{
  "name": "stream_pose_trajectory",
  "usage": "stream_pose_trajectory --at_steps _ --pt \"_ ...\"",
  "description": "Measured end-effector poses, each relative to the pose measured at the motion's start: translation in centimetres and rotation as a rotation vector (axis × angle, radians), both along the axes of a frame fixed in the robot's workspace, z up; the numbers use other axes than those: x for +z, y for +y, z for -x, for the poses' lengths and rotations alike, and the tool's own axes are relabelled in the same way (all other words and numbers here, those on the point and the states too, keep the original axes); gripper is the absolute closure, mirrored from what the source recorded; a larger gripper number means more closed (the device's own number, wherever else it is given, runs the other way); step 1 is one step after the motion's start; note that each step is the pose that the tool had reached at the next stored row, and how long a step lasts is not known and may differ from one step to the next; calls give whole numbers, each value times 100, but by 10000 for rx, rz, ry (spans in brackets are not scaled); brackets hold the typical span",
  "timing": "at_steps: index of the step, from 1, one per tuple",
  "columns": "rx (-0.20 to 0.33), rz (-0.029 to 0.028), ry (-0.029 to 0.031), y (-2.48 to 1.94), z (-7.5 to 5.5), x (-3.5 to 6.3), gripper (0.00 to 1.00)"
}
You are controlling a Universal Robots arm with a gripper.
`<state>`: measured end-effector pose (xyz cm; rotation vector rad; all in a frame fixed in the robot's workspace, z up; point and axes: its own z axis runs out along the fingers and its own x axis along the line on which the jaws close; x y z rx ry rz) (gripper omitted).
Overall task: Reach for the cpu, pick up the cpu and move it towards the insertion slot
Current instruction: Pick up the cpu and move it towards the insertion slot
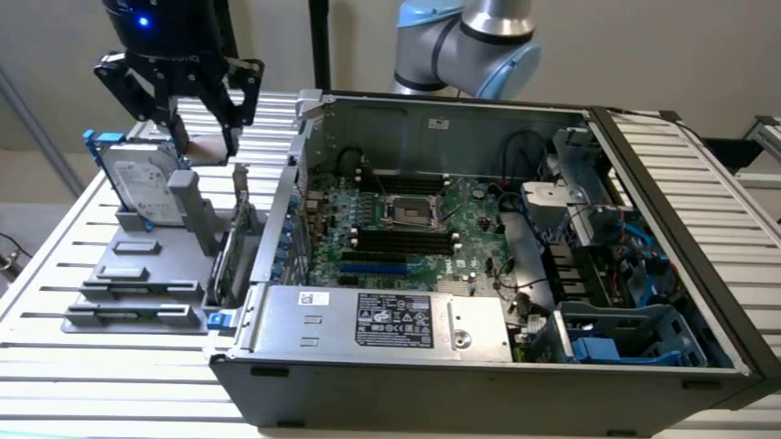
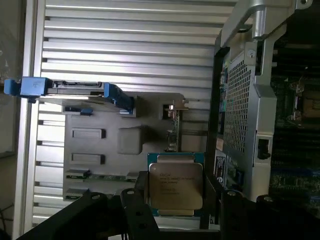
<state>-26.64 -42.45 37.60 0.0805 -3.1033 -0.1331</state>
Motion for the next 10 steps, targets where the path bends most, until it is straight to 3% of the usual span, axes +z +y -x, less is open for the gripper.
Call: stream_pose_trajectory --at_steps 4,10 --pt "1 -58 5 0 -182 28 46" --pt "2 -94 12 0 -455 40 46"
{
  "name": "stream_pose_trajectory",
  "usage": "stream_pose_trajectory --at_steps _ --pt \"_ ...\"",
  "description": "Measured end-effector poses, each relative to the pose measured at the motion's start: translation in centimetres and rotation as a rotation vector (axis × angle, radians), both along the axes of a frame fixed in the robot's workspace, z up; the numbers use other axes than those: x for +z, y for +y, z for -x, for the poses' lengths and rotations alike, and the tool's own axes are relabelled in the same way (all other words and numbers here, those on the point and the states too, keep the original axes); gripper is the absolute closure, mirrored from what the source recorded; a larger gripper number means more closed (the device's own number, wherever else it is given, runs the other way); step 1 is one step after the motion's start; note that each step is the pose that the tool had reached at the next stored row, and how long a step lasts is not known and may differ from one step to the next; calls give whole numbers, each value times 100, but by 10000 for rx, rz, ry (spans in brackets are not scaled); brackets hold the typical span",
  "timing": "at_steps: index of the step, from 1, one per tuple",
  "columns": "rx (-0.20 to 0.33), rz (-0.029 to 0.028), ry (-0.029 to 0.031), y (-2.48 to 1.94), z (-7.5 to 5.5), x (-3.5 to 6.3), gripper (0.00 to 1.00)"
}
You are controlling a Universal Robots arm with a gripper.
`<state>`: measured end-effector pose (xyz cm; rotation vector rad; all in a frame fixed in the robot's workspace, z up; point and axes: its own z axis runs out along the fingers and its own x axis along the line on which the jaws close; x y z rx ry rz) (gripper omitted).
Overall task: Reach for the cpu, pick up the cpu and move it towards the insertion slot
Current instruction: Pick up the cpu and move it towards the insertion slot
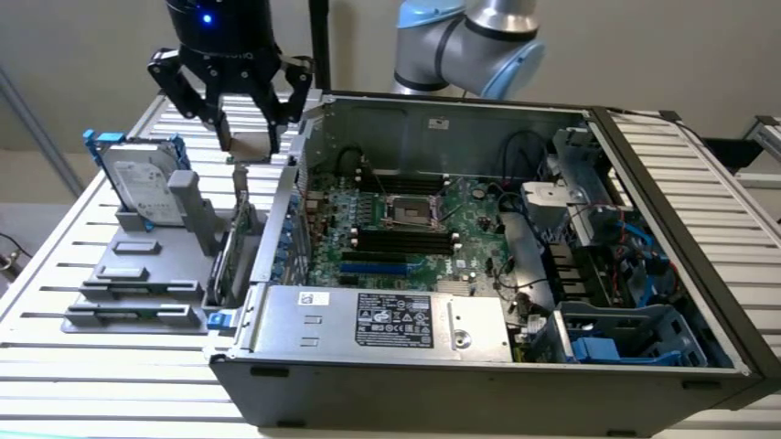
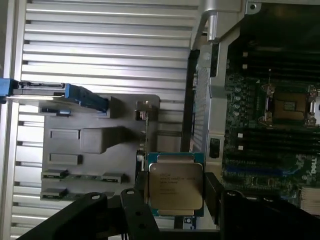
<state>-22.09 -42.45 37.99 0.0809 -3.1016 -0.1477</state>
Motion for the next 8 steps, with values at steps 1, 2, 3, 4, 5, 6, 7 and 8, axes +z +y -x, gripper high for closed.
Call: stream_pose_trajectory --at_steps 1,2,3,4,5,6,7,8 --pt "1 -3 1 0 -45 0 46" --pt "-1 -6 1 0 -91 0 46" --pt "-1 -8 1 0 -136 0 46" --pt "0 -9 1 0 -178 0 46" --pt "0 -9 2 0 -225 1 46" --pt "0 -10 1 0 -270 0 46" --pt "-1 -10 1 1 -314 0 46" --pt "1 -10 2 1 -361 1 46"
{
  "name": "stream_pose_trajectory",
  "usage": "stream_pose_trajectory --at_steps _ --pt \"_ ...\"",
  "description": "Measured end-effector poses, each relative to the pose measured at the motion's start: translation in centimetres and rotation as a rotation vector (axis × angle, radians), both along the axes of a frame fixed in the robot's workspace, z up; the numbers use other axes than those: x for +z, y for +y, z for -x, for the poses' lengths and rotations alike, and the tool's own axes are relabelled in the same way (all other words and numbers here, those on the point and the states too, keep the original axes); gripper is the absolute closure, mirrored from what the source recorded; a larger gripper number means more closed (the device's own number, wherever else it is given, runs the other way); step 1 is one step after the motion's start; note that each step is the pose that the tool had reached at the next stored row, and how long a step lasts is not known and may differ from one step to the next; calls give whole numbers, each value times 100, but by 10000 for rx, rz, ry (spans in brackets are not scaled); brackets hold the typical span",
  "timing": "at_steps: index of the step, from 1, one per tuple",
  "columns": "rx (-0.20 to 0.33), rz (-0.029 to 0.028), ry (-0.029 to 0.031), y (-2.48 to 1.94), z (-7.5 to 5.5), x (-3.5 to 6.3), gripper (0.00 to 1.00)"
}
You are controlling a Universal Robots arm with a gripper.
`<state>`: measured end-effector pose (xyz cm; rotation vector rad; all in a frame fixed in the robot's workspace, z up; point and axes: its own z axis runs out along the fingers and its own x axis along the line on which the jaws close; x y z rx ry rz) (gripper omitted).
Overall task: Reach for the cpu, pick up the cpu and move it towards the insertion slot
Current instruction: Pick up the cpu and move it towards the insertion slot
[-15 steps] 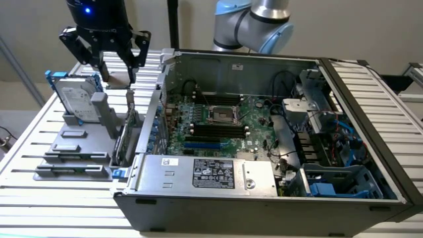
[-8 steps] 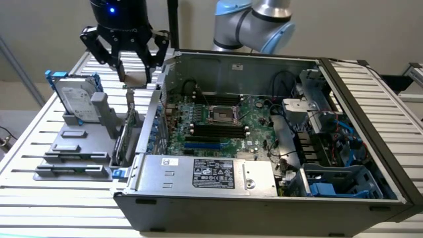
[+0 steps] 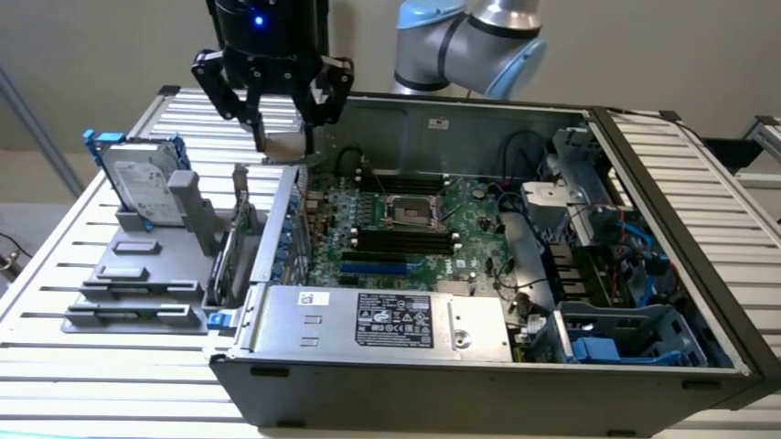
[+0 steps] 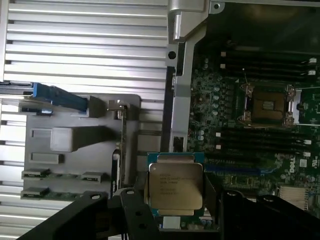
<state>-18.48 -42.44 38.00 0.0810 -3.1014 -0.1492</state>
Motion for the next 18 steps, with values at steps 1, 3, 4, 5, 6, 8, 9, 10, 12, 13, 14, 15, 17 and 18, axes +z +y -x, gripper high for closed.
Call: stream_pose_trajectory --at_steps 1,3,4,5,6,8,9,10,12,13,14,15,17,18 --pt "0 -1 -1 1 -49 -1 46" --pt "-1 0 0 6 -136 0 46" --pt "-1 0 0 9 -184 0 46" --pt "0 1 1 13 -230 0 46" --pt "-1 0 1 18 -275 0 46" --pt "-1 0 0 32 -364 -2 46" --pt "0 -1 -1 41 -409 -4 46" --pt "-1 0 0 54 -457 -5 46" --pt "-1 -1 -1 81 -547 -9 46" --pt "0 0 0 97 -590 -11 46" --pt "0 0 0 113 -634 -14 46" --pt "-1 0 0 130 -678 -16 46" --pt "-1 -1 0 166 -758 -21 46" --pt "0 -1 -1 187 -798 -24 46"
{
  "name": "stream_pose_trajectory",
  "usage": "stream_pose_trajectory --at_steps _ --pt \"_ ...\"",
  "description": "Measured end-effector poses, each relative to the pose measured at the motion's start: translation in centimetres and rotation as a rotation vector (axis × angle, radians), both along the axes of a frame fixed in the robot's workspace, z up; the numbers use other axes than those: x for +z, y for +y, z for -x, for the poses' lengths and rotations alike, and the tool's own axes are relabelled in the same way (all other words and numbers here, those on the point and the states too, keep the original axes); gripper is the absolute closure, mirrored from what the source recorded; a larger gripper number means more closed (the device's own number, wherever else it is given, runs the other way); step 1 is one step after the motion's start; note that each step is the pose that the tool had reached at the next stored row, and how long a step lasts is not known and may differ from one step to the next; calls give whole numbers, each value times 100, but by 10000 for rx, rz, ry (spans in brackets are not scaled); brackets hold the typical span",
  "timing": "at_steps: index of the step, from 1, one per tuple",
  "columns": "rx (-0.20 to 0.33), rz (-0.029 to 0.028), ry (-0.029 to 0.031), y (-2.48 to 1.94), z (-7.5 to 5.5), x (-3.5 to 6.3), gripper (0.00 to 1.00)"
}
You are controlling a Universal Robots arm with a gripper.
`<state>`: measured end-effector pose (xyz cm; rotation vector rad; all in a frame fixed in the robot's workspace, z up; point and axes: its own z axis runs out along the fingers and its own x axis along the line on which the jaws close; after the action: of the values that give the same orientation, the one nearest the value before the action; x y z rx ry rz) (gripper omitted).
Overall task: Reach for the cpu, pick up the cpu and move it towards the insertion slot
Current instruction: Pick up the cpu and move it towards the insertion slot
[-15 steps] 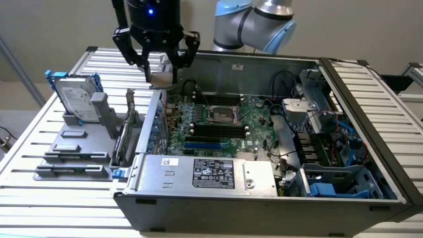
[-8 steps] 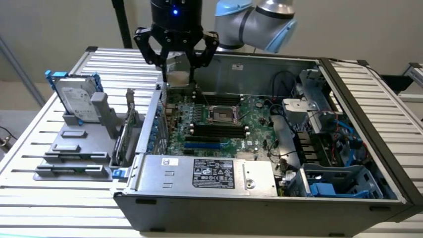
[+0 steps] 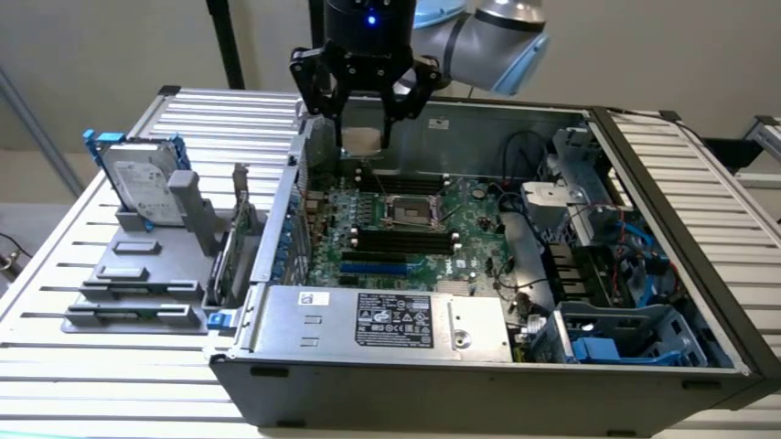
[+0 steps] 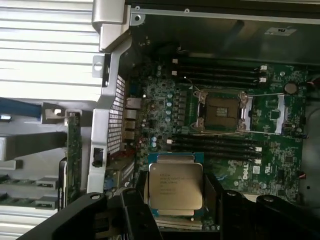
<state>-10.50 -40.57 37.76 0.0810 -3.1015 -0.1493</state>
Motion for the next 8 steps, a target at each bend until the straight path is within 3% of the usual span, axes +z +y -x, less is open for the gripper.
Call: stream_pose_trajectory --at_steps 8 --pt "-1 14 1 222 -241 -23 46"
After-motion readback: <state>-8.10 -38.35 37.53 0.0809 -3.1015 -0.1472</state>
